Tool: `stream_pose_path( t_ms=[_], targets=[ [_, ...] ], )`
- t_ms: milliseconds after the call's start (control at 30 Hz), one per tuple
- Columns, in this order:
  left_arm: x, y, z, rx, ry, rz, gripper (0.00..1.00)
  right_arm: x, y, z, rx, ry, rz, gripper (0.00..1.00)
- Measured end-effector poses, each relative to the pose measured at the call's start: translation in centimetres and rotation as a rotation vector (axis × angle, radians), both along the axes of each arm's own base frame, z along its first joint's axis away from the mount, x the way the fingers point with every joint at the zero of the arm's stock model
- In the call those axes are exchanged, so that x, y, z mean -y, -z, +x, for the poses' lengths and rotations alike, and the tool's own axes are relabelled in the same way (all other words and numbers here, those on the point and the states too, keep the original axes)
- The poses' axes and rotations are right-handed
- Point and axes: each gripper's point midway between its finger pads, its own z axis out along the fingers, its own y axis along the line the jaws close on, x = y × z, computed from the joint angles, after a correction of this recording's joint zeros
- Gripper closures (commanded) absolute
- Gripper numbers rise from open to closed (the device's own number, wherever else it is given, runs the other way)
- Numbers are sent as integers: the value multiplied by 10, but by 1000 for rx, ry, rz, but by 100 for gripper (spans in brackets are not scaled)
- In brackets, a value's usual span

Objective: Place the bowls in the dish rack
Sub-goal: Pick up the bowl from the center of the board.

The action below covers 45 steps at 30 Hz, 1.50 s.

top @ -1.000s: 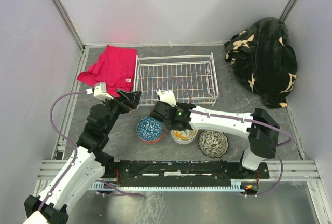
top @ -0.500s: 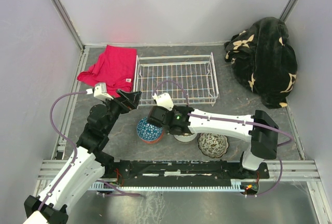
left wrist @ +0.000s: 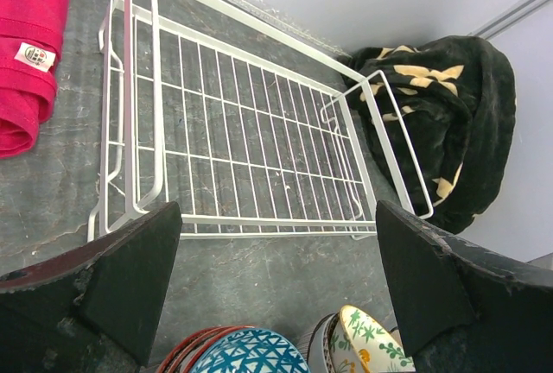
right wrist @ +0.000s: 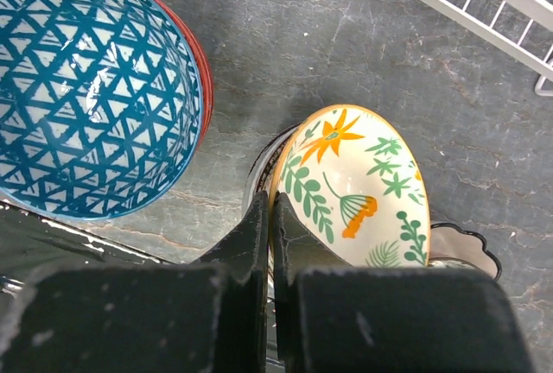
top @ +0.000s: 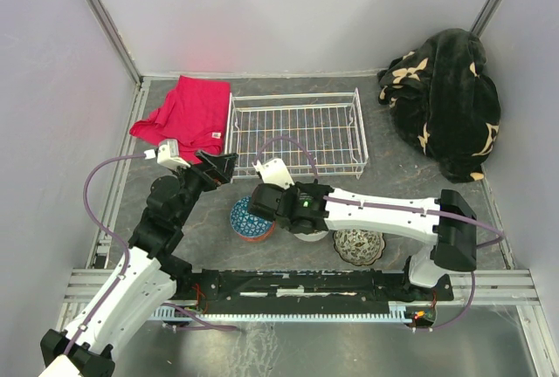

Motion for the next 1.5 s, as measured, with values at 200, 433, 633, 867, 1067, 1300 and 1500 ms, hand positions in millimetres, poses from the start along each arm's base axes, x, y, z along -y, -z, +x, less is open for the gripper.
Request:
stream_pose_path(
  t_ms=[200, 433, 633, 867, 1067, 1300, 1500],
  targets=[
    [0, -1, -1, 3, 1, -1, 1, -1, -14, 0, 20, -21, 12, 99],
    [0, -1, -1, 3, 0, -1, 1, -2, -37, -2, 28, -52, 69, 99],
    [0, -1, 0, 2, 0, -1, 1, -1, -57, -4, 43, -73, 120, 99],
    [1, 3, 1, -10, 2, 5, 1, 2, -86, 0, 61, -89, 192, 99],
    [3, 9, 3, -31, 6, 14, 1, 9, -117, 16, 83, -79, 262, 99],
    [4, 9, 2, -31, 9, 14, 1, 33, -159, 59, 122, 0, 367, 99],
    [4, 9, 2, -31, 11, 15, 1, 53, -186, 113, 142, 98, 442, 99]
  ],
)
